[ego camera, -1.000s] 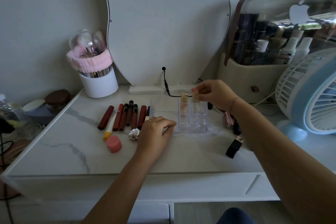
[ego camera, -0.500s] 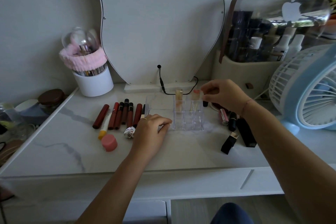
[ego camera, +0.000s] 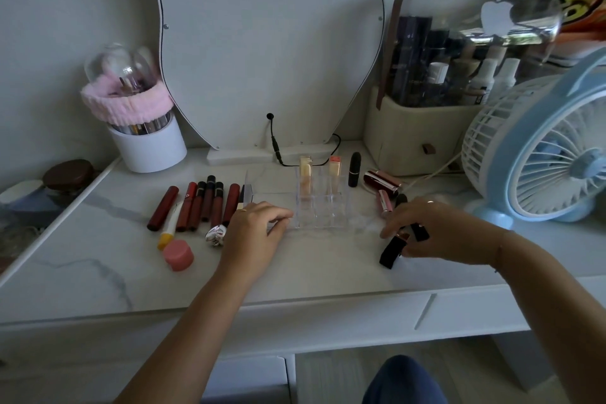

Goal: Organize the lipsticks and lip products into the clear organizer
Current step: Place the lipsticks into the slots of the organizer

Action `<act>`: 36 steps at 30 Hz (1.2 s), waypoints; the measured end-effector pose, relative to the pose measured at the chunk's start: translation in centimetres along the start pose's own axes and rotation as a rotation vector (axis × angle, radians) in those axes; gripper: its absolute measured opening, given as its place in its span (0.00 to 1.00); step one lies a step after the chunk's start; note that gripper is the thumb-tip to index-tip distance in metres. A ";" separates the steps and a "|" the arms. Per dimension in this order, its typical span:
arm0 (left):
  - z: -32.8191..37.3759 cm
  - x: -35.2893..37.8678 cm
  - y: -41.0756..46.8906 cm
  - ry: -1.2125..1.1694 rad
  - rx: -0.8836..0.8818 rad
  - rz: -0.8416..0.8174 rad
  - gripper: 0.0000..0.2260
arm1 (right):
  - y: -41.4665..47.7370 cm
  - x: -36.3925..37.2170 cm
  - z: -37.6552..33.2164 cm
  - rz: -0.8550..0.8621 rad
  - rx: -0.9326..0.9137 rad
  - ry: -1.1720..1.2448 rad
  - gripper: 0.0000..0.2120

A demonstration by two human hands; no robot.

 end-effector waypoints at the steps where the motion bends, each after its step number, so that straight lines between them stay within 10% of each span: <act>1: 0.0 0.0 0.0 -0.001 -0.005 -0.001 0.06 | 0.1 0.2 -0.1 -0.001 -0.008 -0.030 0.14; 17: 0.1 -0.2 -0.1 -0.025 0.003 0.005 0.06 | 5.0 0.4 -6.1 0.359 -0.012 0.319 0.09; 36: 0.2 -0.3 -0.1 -0.019 0.004 0.014 0.06 | 9.3 3.6 -8.7 0.342 0.108 0.265 0.11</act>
Point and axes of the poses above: each hand's wrist, its own y-axis towards the middle knuckle, its own x-axis out of the palm, z = x × y, the point moved 1 cm from there along y, towards the middle knuckle, and after that the axes turned 8 degrees about z, right-handed, at the moved point
